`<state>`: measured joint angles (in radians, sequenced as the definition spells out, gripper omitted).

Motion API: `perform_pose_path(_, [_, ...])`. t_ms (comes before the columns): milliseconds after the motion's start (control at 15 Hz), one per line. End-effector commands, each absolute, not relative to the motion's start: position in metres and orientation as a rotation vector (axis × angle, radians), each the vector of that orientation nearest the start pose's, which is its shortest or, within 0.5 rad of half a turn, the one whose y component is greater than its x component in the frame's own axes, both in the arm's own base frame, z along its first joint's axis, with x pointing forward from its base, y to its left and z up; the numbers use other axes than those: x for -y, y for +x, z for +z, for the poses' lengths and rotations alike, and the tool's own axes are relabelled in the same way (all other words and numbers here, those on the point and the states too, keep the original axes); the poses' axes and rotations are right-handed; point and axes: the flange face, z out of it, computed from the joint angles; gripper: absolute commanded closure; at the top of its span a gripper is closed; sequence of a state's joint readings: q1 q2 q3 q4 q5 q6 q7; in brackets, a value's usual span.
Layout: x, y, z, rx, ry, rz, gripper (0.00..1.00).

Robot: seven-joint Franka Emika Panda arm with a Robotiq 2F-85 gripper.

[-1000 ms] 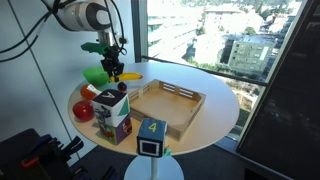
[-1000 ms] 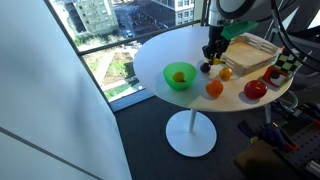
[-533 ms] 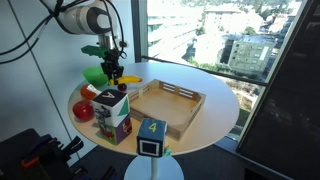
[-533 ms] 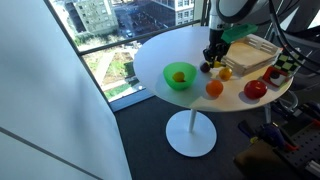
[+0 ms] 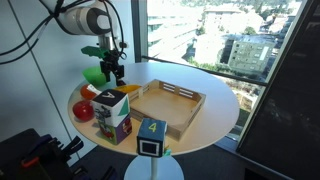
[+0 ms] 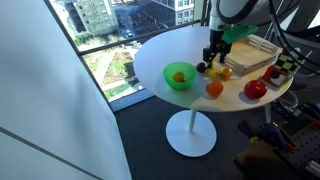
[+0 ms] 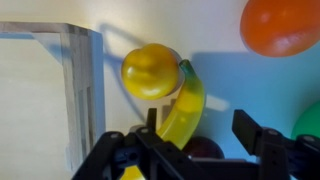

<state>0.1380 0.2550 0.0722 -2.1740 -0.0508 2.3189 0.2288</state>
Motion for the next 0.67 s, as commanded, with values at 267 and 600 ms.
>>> perform_pose_path(267, [-0.105, 0.536, 0.273, -0.002, -3.175, 0.148, 0.00])
perform_pose_path(600, [-0.097, 0.537, 0.284, -0.049, -3.180, 0.140, 0.00])
